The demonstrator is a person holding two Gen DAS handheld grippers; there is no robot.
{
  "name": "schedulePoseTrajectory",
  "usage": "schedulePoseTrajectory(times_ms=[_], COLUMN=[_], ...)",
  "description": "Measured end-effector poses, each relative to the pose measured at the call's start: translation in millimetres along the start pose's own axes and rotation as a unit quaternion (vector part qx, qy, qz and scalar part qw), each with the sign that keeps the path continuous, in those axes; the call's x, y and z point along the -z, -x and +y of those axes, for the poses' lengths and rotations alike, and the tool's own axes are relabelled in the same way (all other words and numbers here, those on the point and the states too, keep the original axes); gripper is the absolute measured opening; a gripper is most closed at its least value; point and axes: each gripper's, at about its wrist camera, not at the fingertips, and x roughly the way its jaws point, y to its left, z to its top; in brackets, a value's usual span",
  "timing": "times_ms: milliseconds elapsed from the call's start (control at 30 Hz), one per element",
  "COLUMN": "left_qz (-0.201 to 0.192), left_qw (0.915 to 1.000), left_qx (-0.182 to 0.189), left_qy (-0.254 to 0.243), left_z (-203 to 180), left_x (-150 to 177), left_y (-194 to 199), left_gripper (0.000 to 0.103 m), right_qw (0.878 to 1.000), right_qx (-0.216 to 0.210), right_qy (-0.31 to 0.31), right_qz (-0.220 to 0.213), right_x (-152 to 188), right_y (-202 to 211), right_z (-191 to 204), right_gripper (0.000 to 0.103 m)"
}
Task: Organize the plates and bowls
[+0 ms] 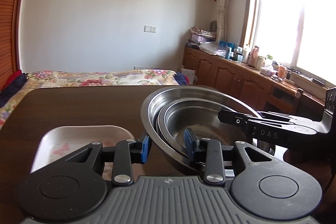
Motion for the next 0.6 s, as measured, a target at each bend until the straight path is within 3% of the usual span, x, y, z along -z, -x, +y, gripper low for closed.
schedulePoseTrajectory(times_ms=[600], left_qz=[-0.013], left_qw=[0.9982], left_qx=[-0.054], left_qy=[0.021], left_z=[58.4], left_x=[-14.7], left_y=[33.0], left_gripper=[0.036], right_qw=[0.997], right_qx=[-0.07], right_qy=[0.011], right_qz=[0.023], right_x=[-12.7], right_y=[-26.0], right_z=[56.3], right_gripper=[0.038])
